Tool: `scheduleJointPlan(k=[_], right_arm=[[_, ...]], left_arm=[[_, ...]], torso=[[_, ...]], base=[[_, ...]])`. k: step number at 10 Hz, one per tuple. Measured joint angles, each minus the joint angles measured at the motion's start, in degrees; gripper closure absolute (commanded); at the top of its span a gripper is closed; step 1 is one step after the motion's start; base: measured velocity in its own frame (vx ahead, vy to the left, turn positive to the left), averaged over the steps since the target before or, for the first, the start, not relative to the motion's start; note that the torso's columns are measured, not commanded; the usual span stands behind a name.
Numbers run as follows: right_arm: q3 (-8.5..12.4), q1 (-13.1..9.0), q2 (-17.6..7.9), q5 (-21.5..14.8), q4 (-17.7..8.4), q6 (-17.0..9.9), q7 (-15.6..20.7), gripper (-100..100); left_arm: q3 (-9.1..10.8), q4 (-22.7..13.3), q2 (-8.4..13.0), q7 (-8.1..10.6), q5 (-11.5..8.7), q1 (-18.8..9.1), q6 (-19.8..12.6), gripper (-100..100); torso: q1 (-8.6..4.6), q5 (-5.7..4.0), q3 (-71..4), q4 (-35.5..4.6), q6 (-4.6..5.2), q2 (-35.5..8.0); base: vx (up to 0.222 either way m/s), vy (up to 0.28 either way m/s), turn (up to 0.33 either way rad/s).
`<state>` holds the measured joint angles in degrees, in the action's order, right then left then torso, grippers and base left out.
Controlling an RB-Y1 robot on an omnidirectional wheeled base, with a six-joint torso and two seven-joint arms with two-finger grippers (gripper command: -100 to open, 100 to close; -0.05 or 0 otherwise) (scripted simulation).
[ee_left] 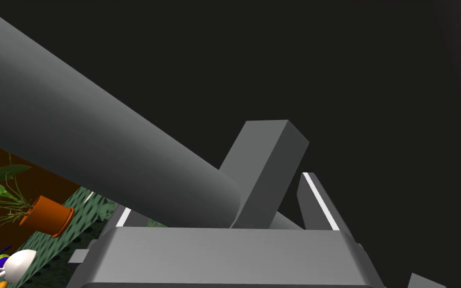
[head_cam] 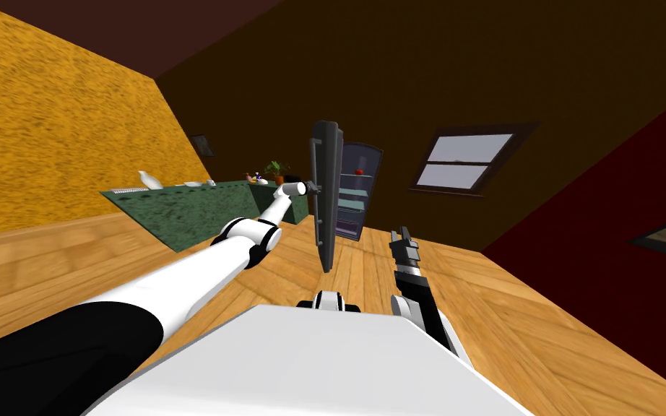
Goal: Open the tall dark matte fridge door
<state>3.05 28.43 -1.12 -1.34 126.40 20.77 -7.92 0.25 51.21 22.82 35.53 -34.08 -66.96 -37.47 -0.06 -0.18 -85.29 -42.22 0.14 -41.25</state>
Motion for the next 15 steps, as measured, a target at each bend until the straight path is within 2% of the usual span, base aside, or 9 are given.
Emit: scheduleJointPlan(k=[1, 2, 3, 5, 7, 9, 10, 12, 15], right_arm=[[0.0, 0.0, 0.0, 0.0, 0.0, 0.0, 0.0, 0], [0.0, 0.0, 0.0, 0.0, 0.0, 0.0, 0.0, 0], [-0.02, 0.01, 0.02, 0.0, 0.0, 0.0, 0.0, 0], [-0.03, 0.0, 0.04, 0.0, 0.01, 0.0, 0.0, 0], [-0.03, 0.0, 0.04, 0.0, 0.01, 0.0, 0.0, 0], [-0.03, 0.0, 0.03, 0.0, 0.0, 0.0, 0.0, 0], [-0.02, 0.0, 0.03, 0.0, 0.0, 0.0, 0.0, 0], [-0.03, 0.0, 0.03, 0.0, 0.0, 0.0, 0.0, 0], [-0.03, 0.0, 0.03, 0.0, 0.0, 0.0, 0.0, 0]], left_arm=[[-0.25, 1.17, -0.34, 0.14, -0.21, 0.29, -0.53, 100], [-0.48, 0.8, -0.51, -0.33, -0.77, -0.15, -0.54, -100], [-0.72, 0.3, -0.14, -0.43, -1.36, -0.87, -1.12, -100], [-0.82, 2.87, 0.94, 1.39, -0.97, -0.67, -4.16, -100], [-1.06, 0.82, 1.06, 0.94, -1.86, -2.09, -4.28, -100], [-1.44, 3.27, 1.44, 2.89, -0.85, -2.17, -6.65, -100], [-1.49, 3.13, 1.54, 3.06, -0.91, -2.34, -6.97, -100], [-1.59, -0.2, 1.59, 1.39, -2.19, -3.8, -5.93, -100], [-1.61, 2.24, 2.25, 2.33, -2.13, -3.03, -7.68, -100]], torso=[[0.06, 0.0, 0.02, -0.01, 0.06, -0.09], [-0.14, 0.0, 0.05, -0.01, 0.01, -0.12], [-0.55, -0.09, 0.1, -0.02, 0.02, -0.2], [-0.78, -0.25, 0.24, -0.19, 0.35, -0.43], [-0.36, -0.15, 0.13, -0.24, 0.31, -0.31], [-0.14, -0.14, 0.14, -0.53, 0.29, -0.43], [-0.21, -0.14, 0.16, -0.49, 0.37, -0.45], [-0.36, -0.19, 0.05, -0.53, 0.39, -0.26], [-0.48, -0.26, 0.14, -0.62, 0.39, -0.37]], base=[[-0.034, 0.249, -0.064], [-0.021, 0.092, 0.041], [0.005, -0.015, 0.075], [0.004, -0.045, 0.032], [0.006, -0.021, -0.007], [0.005, -0.011, 0.028], [-0.011, 0.006, -0.003], [0.006, 0.003, 0.002], [0.003, -0.004, 0.012]])
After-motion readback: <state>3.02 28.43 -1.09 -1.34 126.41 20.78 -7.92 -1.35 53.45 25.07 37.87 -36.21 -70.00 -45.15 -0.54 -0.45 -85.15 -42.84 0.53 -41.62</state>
